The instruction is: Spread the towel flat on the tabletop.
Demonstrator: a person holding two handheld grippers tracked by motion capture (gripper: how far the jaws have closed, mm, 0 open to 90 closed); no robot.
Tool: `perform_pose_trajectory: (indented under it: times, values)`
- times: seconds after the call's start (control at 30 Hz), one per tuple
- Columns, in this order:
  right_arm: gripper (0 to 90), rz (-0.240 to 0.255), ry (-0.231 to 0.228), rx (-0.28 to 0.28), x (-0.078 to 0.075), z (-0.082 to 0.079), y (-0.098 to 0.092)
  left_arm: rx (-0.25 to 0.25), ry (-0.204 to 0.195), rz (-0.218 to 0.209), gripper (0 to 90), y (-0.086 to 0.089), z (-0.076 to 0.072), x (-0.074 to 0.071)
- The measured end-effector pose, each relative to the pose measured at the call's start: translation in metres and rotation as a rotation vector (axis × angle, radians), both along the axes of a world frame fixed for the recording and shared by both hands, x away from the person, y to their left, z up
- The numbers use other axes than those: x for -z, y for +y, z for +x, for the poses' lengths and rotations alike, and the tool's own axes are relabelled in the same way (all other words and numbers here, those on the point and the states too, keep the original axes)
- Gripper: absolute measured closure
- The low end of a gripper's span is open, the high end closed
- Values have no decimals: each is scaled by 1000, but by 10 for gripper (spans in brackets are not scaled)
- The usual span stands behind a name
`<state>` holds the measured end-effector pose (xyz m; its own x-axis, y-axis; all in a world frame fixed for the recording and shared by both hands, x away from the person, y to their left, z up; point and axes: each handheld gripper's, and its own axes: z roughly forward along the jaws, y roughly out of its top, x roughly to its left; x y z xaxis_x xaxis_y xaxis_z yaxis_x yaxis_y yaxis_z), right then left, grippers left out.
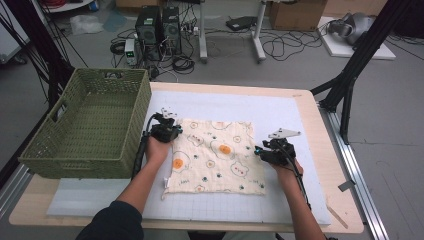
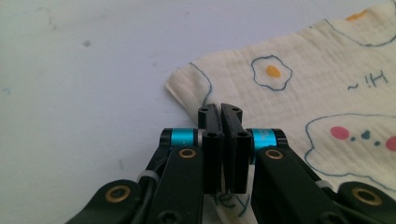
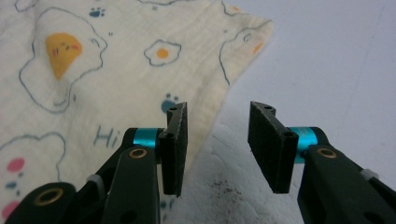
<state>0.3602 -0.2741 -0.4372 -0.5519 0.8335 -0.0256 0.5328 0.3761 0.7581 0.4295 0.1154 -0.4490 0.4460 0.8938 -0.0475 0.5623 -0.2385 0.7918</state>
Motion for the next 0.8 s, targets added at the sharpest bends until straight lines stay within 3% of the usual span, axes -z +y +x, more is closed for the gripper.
perform_pose_trajectory:
  times: [0.07, 0.13, 0.27, 0.4, 0.43, 0.47, 0.5, 0.53, 0.57, 0.67, 0.73, 0.77, 0.8]
  values:
    - [574, 2, -2, 7, 1, 4, 3, 3, 0, -1, 778, 0, 0, 0]
    - [563, 12, -7, 17, 0, 13, 5, -14, 15, -50, 603, 1, 0, 0]
    - [524, 27, -5, 30, -3, 33, 15, 6, 30, -75, 485, 2, -2, -2]
    - [496, 44, 18, 44, 2, 55, 28, 17, 38, -80, 461, 1, -4, -4]
    - [525, 20, 26, 46, 5, 59, 32, 22, 41, -79, 459, 1, -4, -4]
    - [588, -3, 21, 48, 8, 62, 34, 22, 41, -75, 455, 1, -5, -5]
    - [657, 8, 20, 41, 11, 64, 34, 25, 43, -78, 452, 2, -5, -5]
    - [787, 36, 26, 55, 12, 64, 33, 28, 46, -76, 451, 2, -6, -6]
    - [863, 24, 20, 68, 11, 64, 31, 34, 47, -72, 449, 2, -6, -6]
    - [873, -113, -28, 139, 8, 63, 30, 43, 55, -80, 448, 2, -8, -6]
    - [822, -93, -18, 171, 9, 63, 24, 54, 54, -80, 451, 0, -9, -5]
    - [706, -78, -18, 191, 8, 63, 22, 59, 58, -74, 454, -1, -10, -3]
    - [663, -64, -21, 201, 7, 63, 21, 69, 66, -67, 460, -2, -10, -2]
